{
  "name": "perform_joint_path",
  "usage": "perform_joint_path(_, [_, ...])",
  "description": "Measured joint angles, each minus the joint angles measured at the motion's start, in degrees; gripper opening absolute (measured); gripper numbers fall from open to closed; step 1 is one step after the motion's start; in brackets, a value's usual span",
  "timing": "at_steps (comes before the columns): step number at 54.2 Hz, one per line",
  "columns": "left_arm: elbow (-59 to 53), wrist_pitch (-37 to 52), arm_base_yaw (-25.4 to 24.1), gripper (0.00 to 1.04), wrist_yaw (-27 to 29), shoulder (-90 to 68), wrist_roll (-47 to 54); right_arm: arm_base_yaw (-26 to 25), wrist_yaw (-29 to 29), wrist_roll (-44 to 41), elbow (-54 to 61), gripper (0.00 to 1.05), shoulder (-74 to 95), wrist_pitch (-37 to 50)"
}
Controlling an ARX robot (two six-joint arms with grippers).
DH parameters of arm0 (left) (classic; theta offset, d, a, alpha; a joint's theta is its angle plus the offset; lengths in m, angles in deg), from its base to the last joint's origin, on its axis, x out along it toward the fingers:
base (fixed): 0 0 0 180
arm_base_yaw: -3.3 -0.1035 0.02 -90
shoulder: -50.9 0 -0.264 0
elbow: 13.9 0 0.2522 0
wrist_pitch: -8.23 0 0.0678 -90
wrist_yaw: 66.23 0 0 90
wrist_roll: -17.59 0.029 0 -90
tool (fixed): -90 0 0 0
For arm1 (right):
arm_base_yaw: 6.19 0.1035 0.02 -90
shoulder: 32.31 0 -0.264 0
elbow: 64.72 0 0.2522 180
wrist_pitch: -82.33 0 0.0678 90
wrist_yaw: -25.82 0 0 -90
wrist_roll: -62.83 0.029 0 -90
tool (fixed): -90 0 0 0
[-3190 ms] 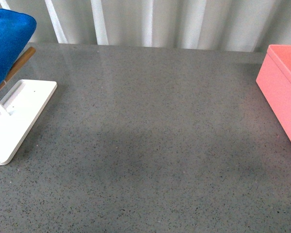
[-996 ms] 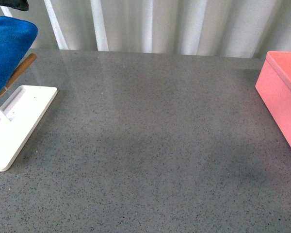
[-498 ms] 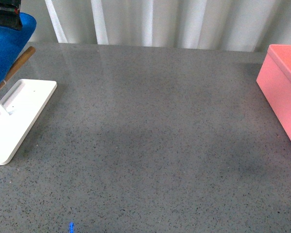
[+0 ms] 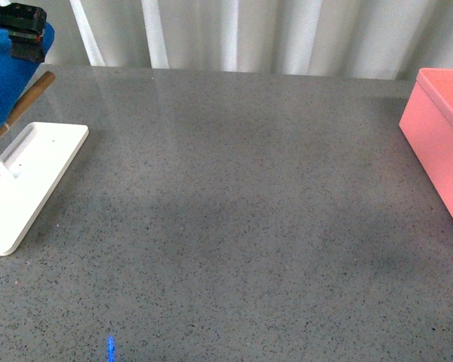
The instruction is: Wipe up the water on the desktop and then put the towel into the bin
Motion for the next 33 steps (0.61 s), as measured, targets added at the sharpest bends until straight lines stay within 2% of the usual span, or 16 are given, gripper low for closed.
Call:
perform_joint_path(10, [0.00, 0.48, -0.35, 0.63, 0.04, -0.35, 0.28, 0.00, 0.00, 0.00, 0.00, 0.98, 0.00, 0.00])
perform_joint_path(16, [0.00, 0.79, -0.37, 0.50, 0.11, -0.50, 0.28, 0.00, 0.00, 0.00, 0.00, 0.98, 0.00, 0.00])
perform_joint_path(27, [-0.37, 2.67, -0.09, 0.10, 0.50, -0.66, 0.31, 0.00, 0.00, 0.00, 0.00, 0.98, 0.00, 0.00])
perform_joint_path(33, [-0.37, 2.99, 0.02, 0.05, 0.96, -0.55, 0.46, 0.00, 0.00, 0.00, 0.00, 0.98, 0.00, 0.00])
